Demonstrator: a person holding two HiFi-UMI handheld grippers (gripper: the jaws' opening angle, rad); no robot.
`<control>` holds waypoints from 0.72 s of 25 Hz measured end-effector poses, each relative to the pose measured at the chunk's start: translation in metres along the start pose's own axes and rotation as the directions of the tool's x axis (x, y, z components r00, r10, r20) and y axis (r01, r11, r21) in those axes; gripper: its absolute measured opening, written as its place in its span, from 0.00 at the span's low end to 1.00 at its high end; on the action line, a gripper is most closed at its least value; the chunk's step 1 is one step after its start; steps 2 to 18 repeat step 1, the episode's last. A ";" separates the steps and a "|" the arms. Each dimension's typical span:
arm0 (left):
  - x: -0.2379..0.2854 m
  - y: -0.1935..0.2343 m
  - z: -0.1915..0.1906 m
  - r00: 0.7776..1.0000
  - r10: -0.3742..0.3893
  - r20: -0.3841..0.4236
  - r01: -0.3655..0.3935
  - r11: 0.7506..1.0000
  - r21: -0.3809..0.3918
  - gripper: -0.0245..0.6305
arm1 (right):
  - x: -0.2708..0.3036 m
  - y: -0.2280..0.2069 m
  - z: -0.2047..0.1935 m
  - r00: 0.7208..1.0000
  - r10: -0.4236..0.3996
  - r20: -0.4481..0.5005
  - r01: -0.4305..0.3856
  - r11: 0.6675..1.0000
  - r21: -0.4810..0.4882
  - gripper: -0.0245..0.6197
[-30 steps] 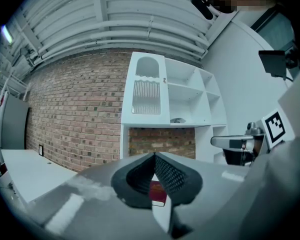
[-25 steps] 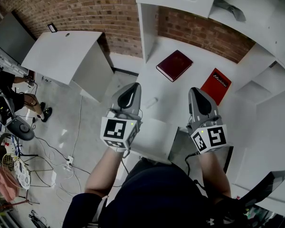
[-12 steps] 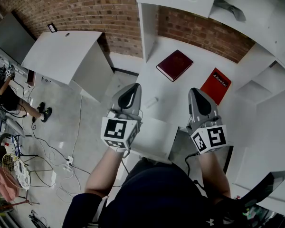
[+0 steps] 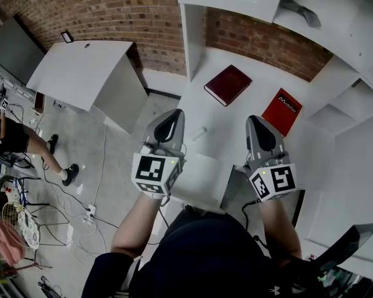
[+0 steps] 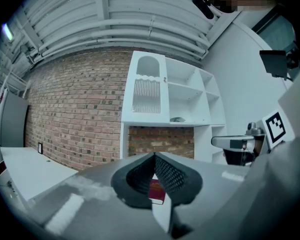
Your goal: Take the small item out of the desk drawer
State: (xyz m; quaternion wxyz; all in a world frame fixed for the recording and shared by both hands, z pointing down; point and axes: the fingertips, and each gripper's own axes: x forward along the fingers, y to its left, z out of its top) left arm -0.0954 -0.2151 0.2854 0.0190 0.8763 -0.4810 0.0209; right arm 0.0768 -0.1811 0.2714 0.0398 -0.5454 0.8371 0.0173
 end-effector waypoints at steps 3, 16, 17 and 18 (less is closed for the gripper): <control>0.000 0.000 -0.001 1.000 -0.001 -0.003 0.001 1.000 -0.002 0.04 | 0.000 0.001 0.000 1.000 0.001 0.000 -0.001 1.000 0.002 0.04; 0.000 0.000 -0.001 1.000 -0.001 -0.003 0.001 1.000 -0.002 0.04 | 0.000 0.001 0.000 1.000 0.001 0.000 -0.001 1.000 0.002 0.04; 0.000 0.000 -0.001 1.000 -0.001 -0.003 0.001 1.000 -0.002 0.04 | 0.000 0.001 0.000 1.000 0.001 0.000 -0.001 1.000 0.002 0.04; 0.000 0.000 -0.001 1.000 -0.001 -0.003 0.001 1.000 -0.002 0.04 | 0.000 0.001 0.000 1.000 0.001 0.000 -0.001 1.000 0.002 0.04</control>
